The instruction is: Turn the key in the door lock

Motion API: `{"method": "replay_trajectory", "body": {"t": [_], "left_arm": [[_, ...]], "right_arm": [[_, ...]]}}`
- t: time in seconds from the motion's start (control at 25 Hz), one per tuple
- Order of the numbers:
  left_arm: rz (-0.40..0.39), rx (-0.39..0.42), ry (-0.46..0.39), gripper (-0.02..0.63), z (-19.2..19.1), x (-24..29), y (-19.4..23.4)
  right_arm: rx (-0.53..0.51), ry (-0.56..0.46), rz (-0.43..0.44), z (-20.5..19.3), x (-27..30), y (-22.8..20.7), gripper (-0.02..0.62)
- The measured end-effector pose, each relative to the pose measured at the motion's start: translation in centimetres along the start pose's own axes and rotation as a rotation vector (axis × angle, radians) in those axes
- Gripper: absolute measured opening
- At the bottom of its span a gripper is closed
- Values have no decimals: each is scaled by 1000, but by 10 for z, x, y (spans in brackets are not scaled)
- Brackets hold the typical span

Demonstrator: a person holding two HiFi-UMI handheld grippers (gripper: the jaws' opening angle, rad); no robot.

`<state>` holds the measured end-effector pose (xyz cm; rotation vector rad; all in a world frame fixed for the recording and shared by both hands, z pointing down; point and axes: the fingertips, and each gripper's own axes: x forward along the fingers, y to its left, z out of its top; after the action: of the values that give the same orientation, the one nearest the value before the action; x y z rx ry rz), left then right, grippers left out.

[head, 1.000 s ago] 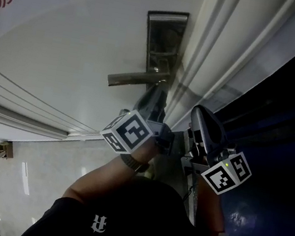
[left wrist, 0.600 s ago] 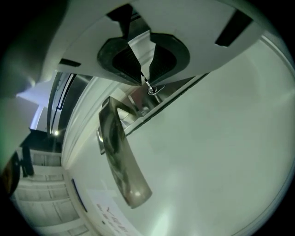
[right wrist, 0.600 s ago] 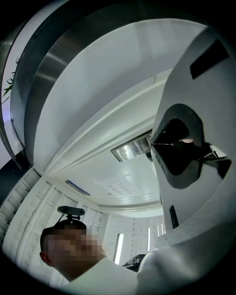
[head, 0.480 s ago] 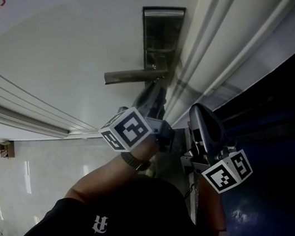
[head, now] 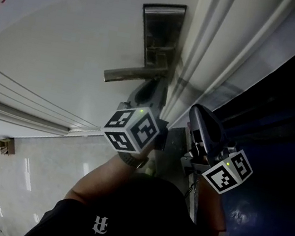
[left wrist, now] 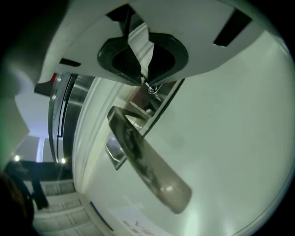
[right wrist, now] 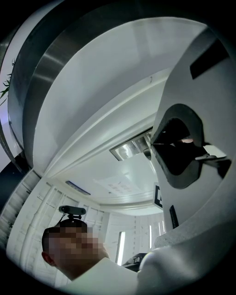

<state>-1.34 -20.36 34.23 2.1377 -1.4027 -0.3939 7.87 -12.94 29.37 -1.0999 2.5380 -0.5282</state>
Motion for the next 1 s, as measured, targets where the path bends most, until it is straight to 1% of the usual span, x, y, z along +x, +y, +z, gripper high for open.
{"method": "replay_trajectory", "body": {"t": [0.12,0.16,0.2,0.32,0.4,0.64,0.68,0.84,1.0], "left_arm": [[73,256,14,38,0,-1,-1],[86,313,16,38,-1,-1,-2],[93,349,13,38,-1,-1,-3],[95,384,3,38,-1,0,-4],[101,429,3,39,-1,0,-4],[125,634,5,40,-1,0,-7],[132,679,6,40,-1,0,-7],[171,936,1,39,-2,0,-10],[203,1249,15,37,-6,1,-12]], "right_arm": [[14,-2,10,-1,-1,0,14],[17,-3,14,-1,-1,-1,15],[19,-3,16,-2,-1,-1,14],[25,-6,20,-2,-1,-3,14],[27,-8,20,-1,-2,-4,14],[29,-9,21,-2,-2,-6,14],[29,-10,21,-2,-3,-6,14],[35,-15,19,-3,-4,-6,14],[37,-24,17,-2,-6,-6,14]]}}
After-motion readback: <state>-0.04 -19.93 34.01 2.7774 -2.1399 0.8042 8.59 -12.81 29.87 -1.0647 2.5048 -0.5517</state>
